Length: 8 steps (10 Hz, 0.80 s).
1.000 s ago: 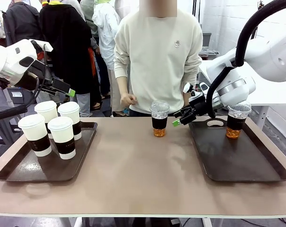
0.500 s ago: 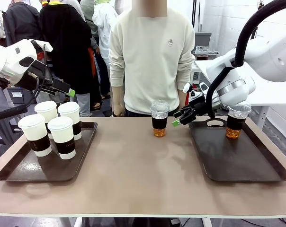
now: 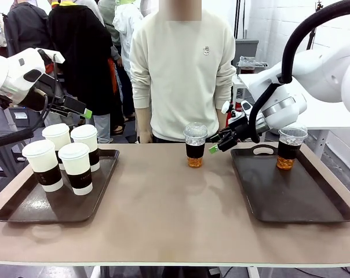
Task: Distribute the coffee onto the tray.
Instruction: Pick up another iced Americano from the middle of the table and place it on the right Handle tray.
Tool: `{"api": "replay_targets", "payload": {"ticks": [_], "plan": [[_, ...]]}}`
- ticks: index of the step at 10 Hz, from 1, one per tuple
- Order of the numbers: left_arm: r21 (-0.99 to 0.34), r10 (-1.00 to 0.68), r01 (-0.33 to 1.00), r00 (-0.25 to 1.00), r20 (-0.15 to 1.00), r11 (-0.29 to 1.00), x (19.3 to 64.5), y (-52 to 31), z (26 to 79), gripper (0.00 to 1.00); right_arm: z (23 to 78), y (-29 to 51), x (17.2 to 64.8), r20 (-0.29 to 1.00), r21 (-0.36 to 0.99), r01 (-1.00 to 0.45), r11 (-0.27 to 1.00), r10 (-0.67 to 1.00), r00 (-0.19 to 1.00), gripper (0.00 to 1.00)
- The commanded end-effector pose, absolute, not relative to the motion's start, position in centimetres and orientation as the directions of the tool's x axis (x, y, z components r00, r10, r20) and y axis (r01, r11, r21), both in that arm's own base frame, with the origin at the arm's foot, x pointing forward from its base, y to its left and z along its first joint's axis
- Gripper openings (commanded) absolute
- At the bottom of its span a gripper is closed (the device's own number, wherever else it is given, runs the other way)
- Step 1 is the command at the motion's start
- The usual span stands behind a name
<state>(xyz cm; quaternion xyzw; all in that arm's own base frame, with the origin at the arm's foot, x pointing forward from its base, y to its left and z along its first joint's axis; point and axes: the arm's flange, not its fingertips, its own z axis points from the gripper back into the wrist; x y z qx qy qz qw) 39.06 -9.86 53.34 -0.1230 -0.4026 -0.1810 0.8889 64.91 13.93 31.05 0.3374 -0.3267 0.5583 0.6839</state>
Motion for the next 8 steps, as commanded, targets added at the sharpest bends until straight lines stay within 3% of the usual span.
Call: {"api": "replay_targets", "payload": {"ticks": [1, 8], "plan": [[-0.082, -0.214, 0.415, 0.617, 0.757, 0.906, 39.1, -9.7, 53.3, 1.0, 31.1, 14.4, 66.8, 0.814, 0.123, -0.984, 0.13, 0.554, 0.175, 1.0], [-0.082, -0.214, 0.415, 0.617, 0.757, 0.906, 39.1, -9.7, 53.3, 1.0, 31.2, 16.7, 69.2, 0.814, 0.139, -0.988, 0.067, 0.56, 0.153, 1.0]]}}
